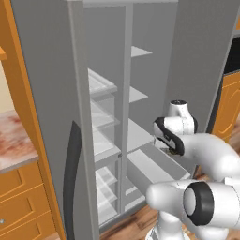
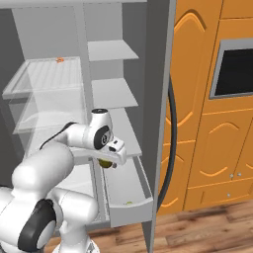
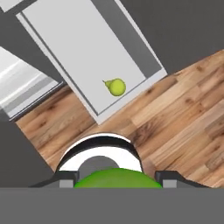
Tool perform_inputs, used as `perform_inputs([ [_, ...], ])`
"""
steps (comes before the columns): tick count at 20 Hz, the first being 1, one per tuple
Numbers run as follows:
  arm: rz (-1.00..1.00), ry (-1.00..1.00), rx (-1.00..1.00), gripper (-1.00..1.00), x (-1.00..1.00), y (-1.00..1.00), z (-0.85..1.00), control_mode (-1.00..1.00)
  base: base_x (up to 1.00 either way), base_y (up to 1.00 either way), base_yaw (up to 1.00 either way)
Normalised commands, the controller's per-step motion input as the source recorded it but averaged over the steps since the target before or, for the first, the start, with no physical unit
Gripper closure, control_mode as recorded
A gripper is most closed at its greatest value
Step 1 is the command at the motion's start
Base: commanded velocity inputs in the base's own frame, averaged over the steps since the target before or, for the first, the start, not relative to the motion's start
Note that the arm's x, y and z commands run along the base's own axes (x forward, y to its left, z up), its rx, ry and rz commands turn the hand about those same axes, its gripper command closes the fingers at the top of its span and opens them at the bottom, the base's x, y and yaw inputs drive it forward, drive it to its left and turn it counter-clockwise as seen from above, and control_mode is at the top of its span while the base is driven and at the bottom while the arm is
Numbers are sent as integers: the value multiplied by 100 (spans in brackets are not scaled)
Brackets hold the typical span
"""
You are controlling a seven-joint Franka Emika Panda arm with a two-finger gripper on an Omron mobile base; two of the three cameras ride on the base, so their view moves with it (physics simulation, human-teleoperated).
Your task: Take the pear and kiwi from the fridge shelf and place them in the freezer drawer to begin freezing them.
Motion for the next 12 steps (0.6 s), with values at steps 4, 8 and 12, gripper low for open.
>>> perform_inputs([
  [4, -11, 2, 0, 100, 62, -11, -86, -100, 0, 0, 0],
  [8, -7, 0, 0, 100, 50, -17, -83, -100, 0, 0, 0],
  [12, -5, 0, 0, 100, 36, -15, -49, -100, 0, 0, 0],
])
